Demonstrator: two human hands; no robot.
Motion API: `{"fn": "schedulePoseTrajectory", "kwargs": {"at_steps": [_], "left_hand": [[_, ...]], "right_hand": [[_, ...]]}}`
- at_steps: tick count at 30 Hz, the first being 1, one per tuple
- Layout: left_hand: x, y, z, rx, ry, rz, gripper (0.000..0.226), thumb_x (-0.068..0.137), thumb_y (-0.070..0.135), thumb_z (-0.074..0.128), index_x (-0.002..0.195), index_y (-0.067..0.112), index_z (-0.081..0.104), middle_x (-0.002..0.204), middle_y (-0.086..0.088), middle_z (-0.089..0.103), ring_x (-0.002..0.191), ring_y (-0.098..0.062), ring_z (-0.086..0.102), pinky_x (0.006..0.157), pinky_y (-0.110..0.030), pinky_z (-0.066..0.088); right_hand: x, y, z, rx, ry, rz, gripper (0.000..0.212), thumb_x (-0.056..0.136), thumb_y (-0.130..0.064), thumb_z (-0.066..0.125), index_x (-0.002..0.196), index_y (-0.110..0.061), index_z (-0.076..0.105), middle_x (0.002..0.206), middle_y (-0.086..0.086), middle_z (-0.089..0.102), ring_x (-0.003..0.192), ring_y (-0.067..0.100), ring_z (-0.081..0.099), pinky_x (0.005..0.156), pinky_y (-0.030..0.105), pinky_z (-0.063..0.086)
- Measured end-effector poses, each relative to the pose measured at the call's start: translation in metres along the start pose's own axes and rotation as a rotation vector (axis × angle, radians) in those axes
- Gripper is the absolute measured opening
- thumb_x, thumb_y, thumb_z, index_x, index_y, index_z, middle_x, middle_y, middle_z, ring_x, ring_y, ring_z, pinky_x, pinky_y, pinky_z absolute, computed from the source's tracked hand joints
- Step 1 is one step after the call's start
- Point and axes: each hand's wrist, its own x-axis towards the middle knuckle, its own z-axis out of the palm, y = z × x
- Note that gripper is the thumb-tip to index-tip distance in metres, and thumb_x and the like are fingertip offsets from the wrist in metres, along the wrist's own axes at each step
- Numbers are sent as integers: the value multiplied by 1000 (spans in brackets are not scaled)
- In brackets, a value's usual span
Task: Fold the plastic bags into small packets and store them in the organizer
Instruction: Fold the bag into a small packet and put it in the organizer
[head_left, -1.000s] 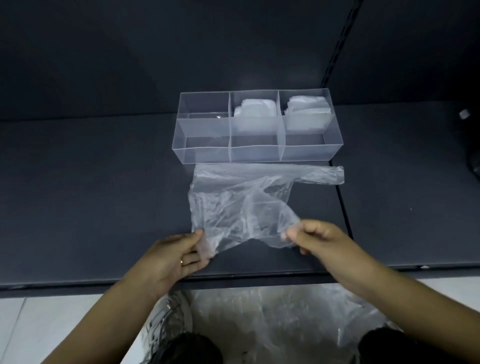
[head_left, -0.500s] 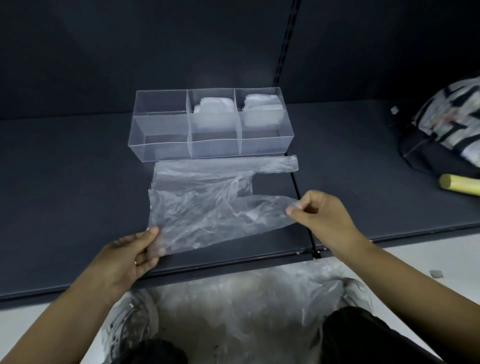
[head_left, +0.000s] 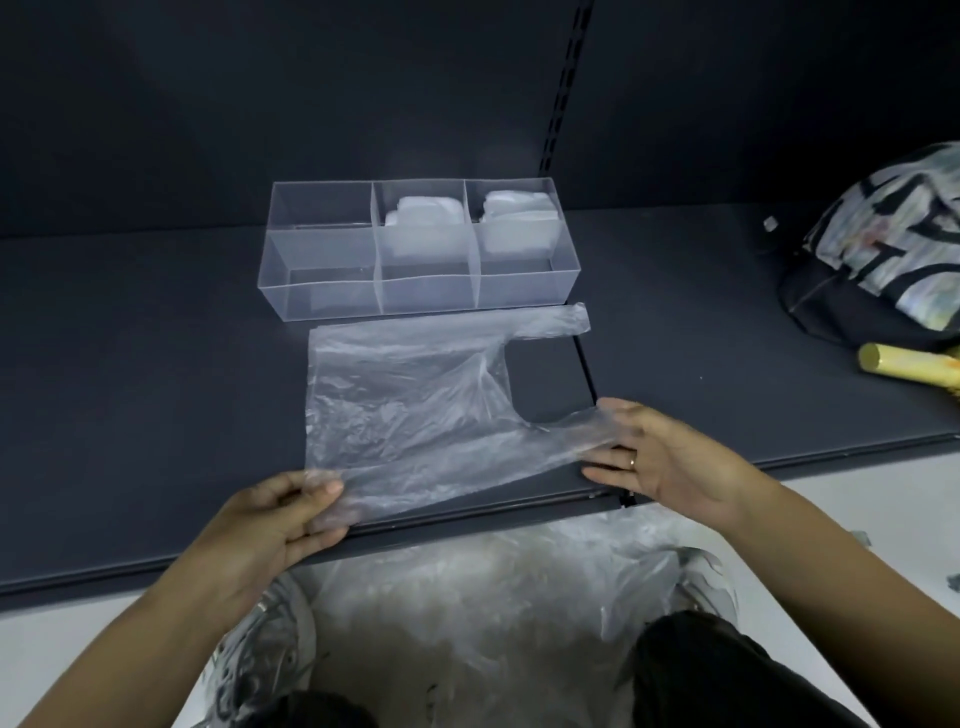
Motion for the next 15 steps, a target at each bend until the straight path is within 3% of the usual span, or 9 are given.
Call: {"fn": "schedulePoseTrajectory", "kwargs": {"at_steps": [2, 5, 9, 11, 12, 13, 15], "left_hand": [[-1, 1, 0, 11, 2, -21, 41, 67, 24, 73, 103, 5, 67, 96, -10, 75, 87, -26, 72, 59, -24, 57], [-1, 0, -1, 41, 75, -57, 16, 84, 13, 67, 97, 5, 68, 86, -13, 75, 74, -23, 73, 51, -21, 54], [-5, -1, 0, 227, 114, -30, 8, 88, 8, 66, 94, 3, 67, 71, -13, 73, 61, -20, 71, 47, -20, 53], [-4, 0, 3, 403, 209, 182, 6, 88, 6, 66, 93, 3, 66, 63, -7, 70, 55, -17, 68, 48, -22, 52], [-3, 2, 7, 594, 290, 388, 4, 89, 7, 64, 92, 5, 66, 64, -1, 69, 57, -15, 66, 53, -22, 51], [-3, 7, 13, 799, 353, 617, 6, 89, 6, 62, 92, 8, 66, 73, 5, 69, 64, -13, 64, 62, -21, 49], [2, 14, 31, 1050, 369, 955, 20, 88, -3, 58, 103, 5, 68, 98, -4, 68, 86, -20, 63, 83, -22, 46]], "right_hand": [[6, 3, 5, -236, 216, -101, 30, 87, -12, 67, 116, -5, 60, 95, 11, 70, 78, 17, 72, 61, 26, 57], [11, 6, 2, -707, 521, -300, 7, 88, -5, 62, 91, -6, 68, 58, 1, 64, 45, 7, 57, 44, 15, 45], [3, 10, -21, -1170, 701, -405, 11, 92, -10, 55, 92, -9, 66, 81, 9, 68, 67, 22, 55, 62, 25, 40], [0, 13, -23, -1208, 727, -377, 14, 92, -13, 55, 103, -7, 61, 91, 14, 67, 72, 26, 52, 66, 30, 39], [0, 15, -20, -1205, 734, -341, 20, 92, -16, 56, 109, -7, 58, 95, 15, 67, 75, 29, 53, 66, 32, 39], [-1, 15, -16, -1204, 750, -303, 27, 91, -17, 57, 116, -8, 54, 99, 16, 67, 79, 33, 55, 67, 34, 40], [-3, 11, -5, -1290, 847, -349, 40, 86, -13, 62, 123, -7, 50, 109, 19, 62, 94, 41, 57, 73, 41, 44]]}}
